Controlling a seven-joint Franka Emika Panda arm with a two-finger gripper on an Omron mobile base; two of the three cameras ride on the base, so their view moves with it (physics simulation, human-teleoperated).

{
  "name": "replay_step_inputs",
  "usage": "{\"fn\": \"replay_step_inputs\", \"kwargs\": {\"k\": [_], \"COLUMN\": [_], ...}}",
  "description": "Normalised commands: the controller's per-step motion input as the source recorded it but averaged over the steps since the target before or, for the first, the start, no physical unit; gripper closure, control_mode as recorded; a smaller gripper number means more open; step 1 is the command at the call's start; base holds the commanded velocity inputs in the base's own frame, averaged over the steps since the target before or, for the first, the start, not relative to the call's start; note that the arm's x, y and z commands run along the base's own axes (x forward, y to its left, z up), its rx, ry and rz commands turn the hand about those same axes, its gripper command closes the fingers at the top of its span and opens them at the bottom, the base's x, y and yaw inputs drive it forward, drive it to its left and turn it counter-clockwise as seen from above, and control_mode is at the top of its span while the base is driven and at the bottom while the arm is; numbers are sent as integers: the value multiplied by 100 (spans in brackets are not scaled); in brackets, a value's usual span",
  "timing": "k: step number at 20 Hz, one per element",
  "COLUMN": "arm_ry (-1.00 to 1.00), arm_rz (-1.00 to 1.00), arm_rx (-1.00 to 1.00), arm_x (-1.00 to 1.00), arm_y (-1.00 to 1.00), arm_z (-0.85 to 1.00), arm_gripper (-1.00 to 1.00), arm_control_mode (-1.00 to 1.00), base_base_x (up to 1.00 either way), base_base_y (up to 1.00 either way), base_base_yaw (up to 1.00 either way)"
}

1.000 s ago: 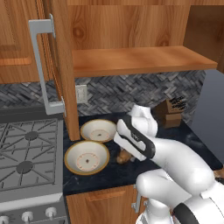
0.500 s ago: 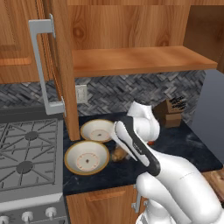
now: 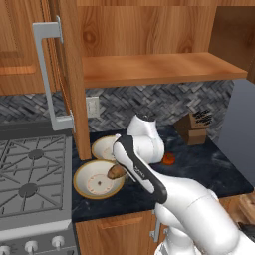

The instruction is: Pick both bowls and place them on the counter. Then place the tomato in one bowl and place the potato in the other bowl.

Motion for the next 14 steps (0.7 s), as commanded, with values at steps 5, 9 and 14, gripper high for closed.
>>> {"fn": "replay_step_inputs", "kwargs": {"k": [5,9,14], "arm_ry": [5,3,0], "arm_rz": [0,0,0], "arm_rx": [1,0,-1], "arm_x": [22,14,1], "arm_y": [43,9,4], "arm_z": [4,-10,-33], "arm_gripper": [100,100,100], "arm_control_mode": [-100,-100,-100], "base_base_x": [0,0,0], "base_base_y": [0,0,0], "base_base_yaw": [0,0,0]}}
